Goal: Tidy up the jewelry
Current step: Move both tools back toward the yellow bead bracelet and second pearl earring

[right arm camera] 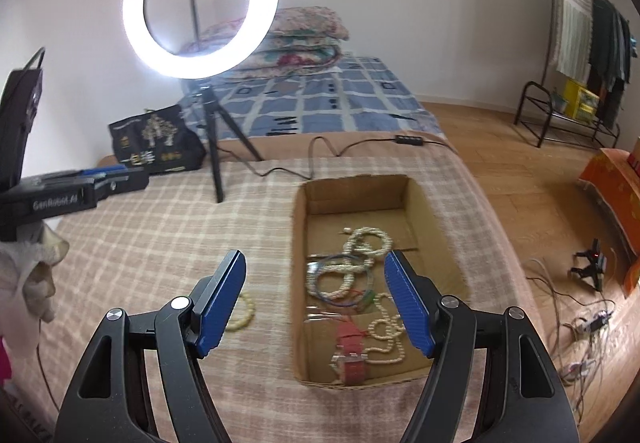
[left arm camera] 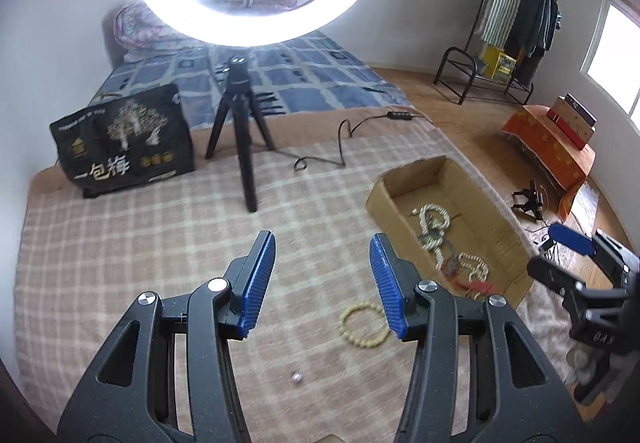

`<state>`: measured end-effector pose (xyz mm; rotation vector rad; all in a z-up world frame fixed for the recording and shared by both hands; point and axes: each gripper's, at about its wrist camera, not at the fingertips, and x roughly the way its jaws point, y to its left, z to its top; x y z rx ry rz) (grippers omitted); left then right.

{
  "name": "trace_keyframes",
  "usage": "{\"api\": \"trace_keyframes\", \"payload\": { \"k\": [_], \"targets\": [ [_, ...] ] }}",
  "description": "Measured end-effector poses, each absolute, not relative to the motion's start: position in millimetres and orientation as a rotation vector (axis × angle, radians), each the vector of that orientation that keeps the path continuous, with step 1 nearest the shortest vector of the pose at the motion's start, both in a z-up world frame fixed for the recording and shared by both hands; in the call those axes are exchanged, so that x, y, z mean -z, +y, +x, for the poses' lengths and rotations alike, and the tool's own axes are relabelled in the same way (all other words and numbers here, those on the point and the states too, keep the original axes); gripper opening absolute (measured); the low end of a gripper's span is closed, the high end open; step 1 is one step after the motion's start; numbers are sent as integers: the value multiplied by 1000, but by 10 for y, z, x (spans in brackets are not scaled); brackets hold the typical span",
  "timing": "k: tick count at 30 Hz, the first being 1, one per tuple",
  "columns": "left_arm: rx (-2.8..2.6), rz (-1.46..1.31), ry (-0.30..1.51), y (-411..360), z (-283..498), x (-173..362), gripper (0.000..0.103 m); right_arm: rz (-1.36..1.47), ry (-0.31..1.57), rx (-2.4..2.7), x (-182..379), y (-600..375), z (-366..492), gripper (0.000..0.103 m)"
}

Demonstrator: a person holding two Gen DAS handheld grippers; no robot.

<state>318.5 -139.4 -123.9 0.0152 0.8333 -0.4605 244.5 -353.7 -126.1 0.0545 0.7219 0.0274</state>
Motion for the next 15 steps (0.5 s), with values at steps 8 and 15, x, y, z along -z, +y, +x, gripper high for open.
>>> {"api": "trace_keyframes", "payload": {
  "k": [8, 15],
  "targets": [
    [427, -13, 877, -1033, 2938, 1495, 50, -2, 737, -171, 1397, -3197, 2517, 71],
    [430, -25, 934, -888, 2816, 1732, 40, -37, 783, -246, 1571, -3018, 2583, 71]
  ]
}}
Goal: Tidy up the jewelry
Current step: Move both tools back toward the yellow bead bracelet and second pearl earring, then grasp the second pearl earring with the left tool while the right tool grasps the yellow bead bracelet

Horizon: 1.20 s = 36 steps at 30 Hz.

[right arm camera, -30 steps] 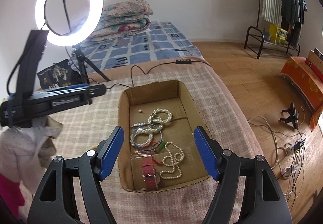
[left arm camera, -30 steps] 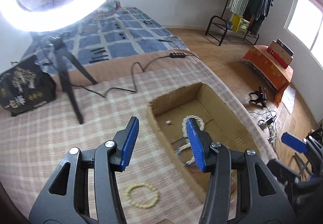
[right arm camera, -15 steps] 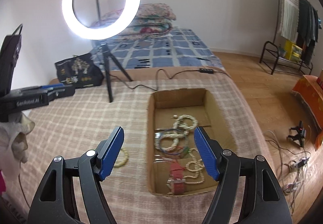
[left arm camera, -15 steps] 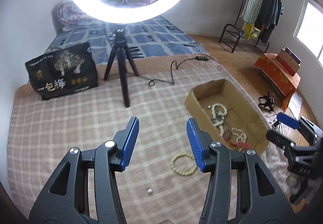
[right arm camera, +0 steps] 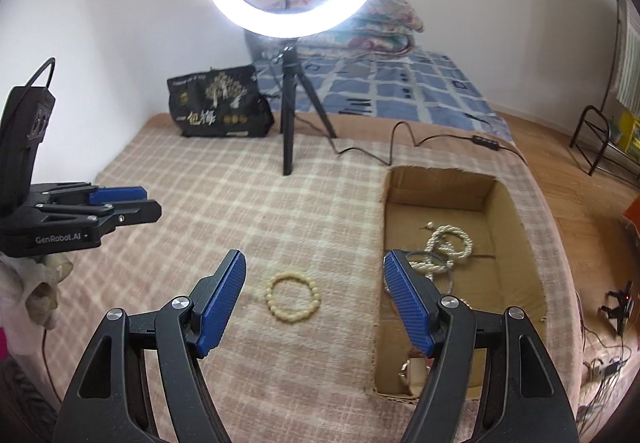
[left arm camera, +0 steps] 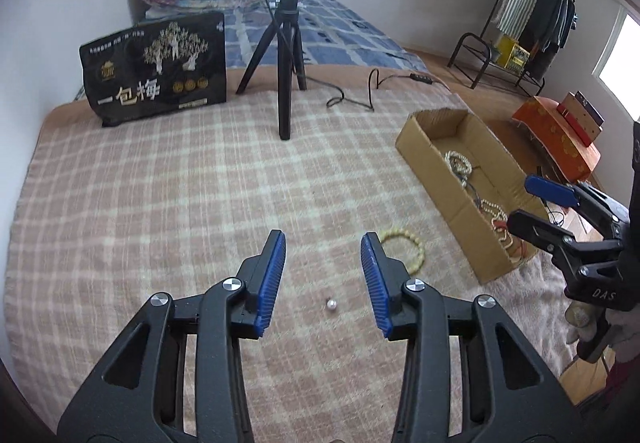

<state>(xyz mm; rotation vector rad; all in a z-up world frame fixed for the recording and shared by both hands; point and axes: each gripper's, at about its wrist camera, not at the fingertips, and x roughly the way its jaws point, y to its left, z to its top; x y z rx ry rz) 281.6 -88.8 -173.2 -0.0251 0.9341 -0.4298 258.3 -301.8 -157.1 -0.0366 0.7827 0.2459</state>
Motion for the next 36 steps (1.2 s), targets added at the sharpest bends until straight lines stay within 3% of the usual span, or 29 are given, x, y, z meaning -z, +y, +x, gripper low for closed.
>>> {"api": "trace_keyframes", "payload": {
  "k": [5, 7, 17, 24, 36],
  "targets": [
    [437, -28, 1000, -896, 2718, 1993, 40, -29, 883, -287, 1776, -2941, 2696, 71],
    [448, -13, 1028, -948, 2687, 2096, 34, -18, 910, -265, 1847, -2933, 2733, 71],
    [473, 40, 1098, -1168, 2584, 2415, 34, 16, 987, -226, 2110, -2864, 2940, 46],
    [463, 32, 1129, -1186, 2645, 2581, 30, -9, 1010, -215, 2230, -2815, 3026, 38],
    [463, -1, 1157, -1219, 2822, 2718, 30, -84, 1041, -198, 2429, -2756, 3117, 33]
  ]
}}
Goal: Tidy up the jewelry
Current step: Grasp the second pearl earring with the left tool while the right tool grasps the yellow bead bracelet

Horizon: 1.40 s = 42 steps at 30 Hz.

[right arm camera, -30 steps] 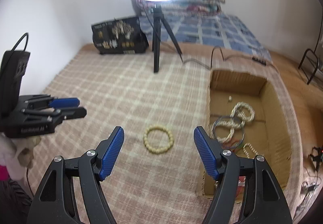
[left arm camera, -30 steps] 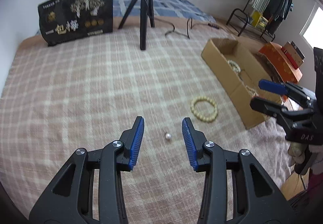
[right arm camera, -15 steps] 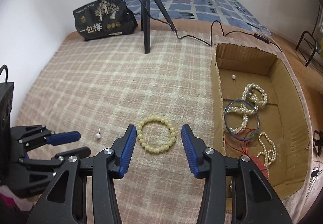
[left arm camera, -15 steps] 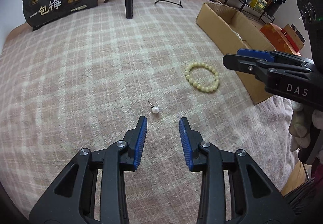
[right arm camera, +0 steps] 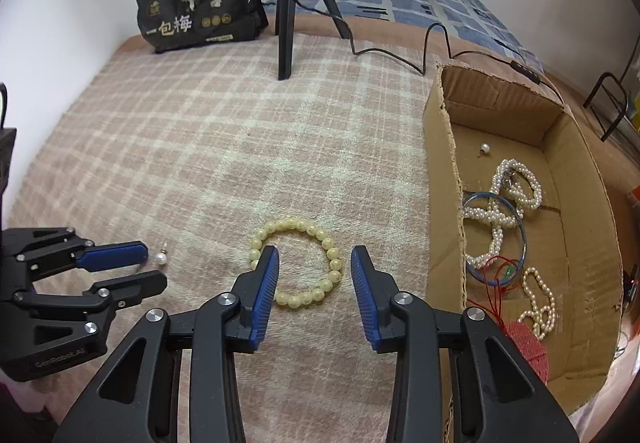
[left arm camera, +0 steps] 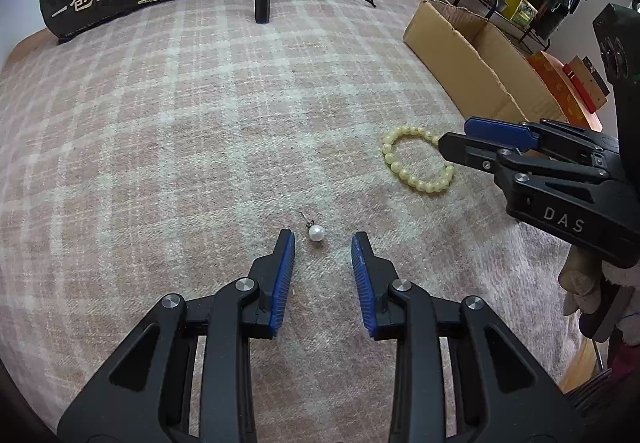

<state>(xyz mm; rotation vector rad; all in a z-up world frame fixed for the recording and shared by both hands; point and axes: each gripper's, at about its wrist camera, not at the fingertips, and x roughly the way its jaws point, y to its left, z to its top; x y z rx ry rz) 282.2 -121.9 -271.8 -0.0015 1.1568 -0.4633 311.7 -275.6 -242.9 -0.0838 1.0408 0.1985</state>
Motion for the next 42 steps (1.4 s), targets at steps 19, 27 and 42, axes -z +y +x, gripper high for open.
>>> {"api": "trace_keyframes", "payload": {
  "k": [19, 27, 42],
  "targets": [
    [476, -3, 1165, -1266, 2913, 2834, 24, -241, 1092, -155, 2734, -2573, 3321, 30],
    [470, 2, 1165, -1239, 2942, 2855, 12, -210, 1098, -178, 2743, -2559, 3363, 17],
    [456, 20, 1150, -1189, 2863, 2780, 7, -163, 1063, -194, 2624, -2592, 3329, 6]
  ]
}}
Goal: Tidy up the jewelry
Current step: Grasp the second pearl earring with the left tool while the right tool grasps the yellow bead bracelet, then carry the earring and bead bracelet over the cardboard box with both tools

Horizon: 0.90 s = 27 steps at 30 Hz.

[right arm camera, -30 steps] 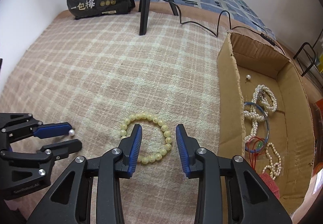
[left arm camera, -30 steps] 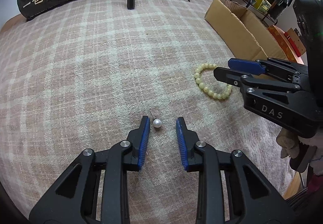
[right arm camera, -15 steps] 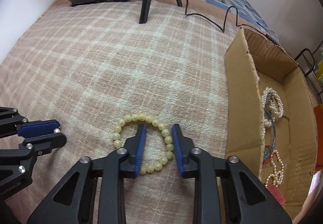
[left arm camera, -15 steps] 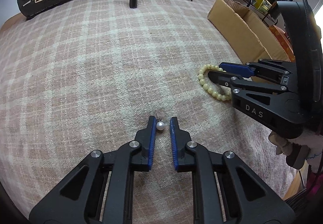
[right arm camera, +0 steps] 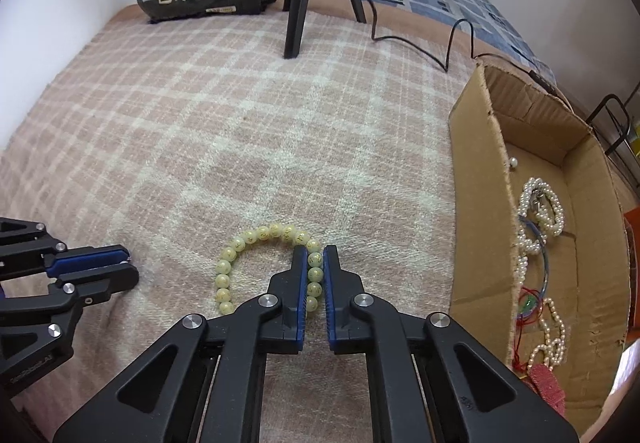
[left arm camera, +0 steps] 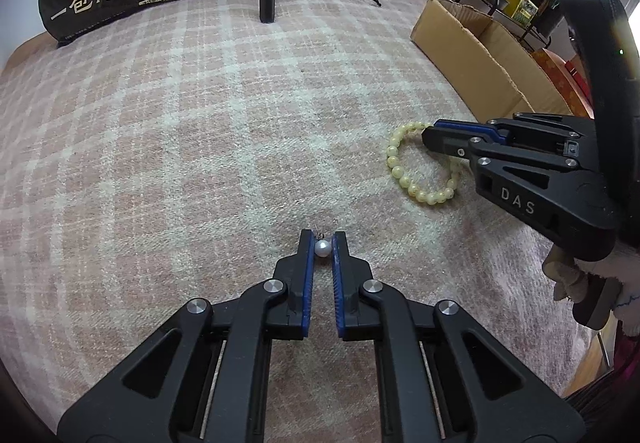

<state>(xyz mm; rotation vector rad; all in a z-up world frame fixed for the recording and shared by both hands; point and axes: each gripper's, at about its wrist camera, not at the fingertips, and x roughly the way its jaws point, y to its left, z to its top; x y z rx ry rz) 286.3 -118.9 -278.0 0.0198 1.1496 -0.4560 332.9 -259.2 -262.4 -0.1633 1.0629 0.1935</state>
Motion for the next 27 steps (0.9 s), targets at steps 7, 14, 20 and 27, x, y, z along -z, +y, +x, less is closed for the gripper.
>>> {"api": "trace_keyframes", "payload": {
  "k": [7, 14, 20, 27],
  "targets": [
    [448, 16, 1121, -1125, 2817, 2625, 7, -116, 1019, -192, 2442, -2635, 3287, 6],
    [450, 7, 1085, -1103, 2733, 2422, 7, -109, 962, -197, 2184, -2626, 3197, 6],
    [451, 0, 1054, -1095, 2633, 2237, 7, -86, 919, -196, 1972, -2680, 3127, 6],
    [461, -21, 1022, -1114, 2556, 2056, 7, -65, 862, -193, 1710, -2763, 2977, 6]
  ]
}}
